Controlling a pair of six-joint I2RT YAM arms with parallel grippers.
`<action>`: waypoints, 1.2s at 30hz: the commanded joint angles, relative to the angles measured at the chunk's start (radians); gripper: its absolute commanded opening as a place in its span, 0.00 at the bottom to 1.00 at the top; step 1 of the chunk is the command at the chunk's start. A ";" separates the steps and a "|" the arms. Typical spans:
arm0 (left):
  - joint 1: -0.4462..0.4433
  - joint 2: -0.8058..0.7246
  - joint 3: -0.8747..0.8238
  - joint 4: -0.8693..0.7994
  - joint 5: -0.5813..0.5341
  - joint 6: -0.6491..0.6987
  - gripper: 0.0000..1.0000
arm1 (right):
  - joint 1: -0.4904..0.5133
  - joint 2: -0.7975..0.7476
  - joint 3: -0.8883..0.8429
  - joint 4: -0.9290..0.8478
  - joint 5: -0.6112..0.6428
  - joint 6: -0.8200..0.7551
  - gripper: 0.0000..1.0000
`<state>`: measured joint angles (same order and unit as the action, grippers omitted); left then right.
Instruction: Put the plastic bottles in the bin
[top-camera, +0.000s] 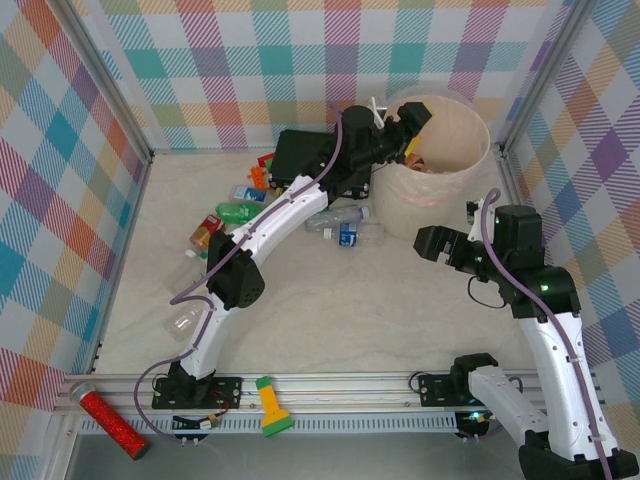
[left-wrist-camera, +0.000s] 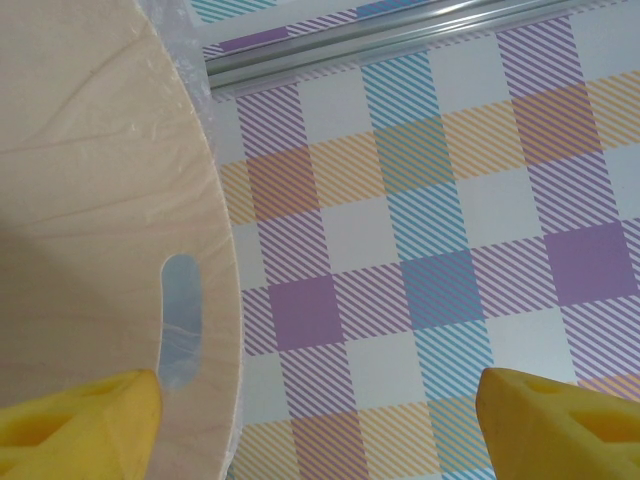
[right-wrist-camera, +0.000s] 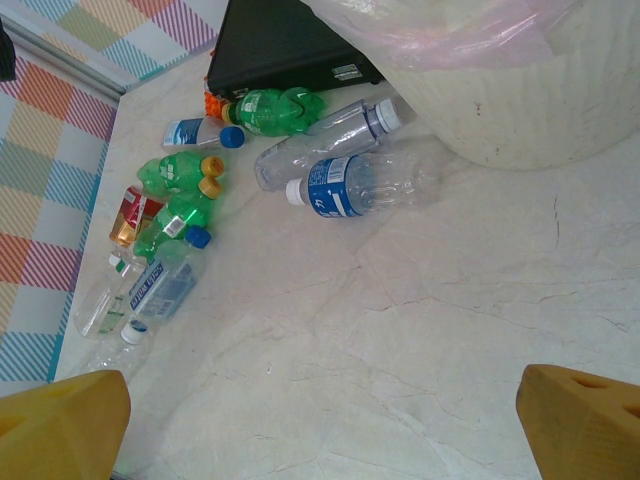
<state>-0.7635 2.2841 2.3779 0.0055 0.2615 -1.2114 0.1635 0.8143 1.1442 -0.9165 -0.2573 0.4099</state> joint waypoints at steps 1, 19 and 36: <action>-0.006 -0.080 0.016 -0.016 0.013 0.033 0.81 | 0.005 -0.006 -0.004 0.015 -0.004 -0.005 0.99; 0.027 -0.602 -0.498 -0.410 -0.226 0.458 0.86 | 0.071 0.041 0.054 0.066 -0.068 -0.076 0.99; 0.161 -1.123 -1.098 -0.913 -0.701 0.489 1.00 | 0.187 0.153 0.066 0.180 -0.105 -0.090 0.99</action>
<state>-0.6189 1.1904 1.3216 -0.7601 -0.3214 -0.7395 0.3359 0.9501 1.1786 -0.7937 -0.3336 0.3454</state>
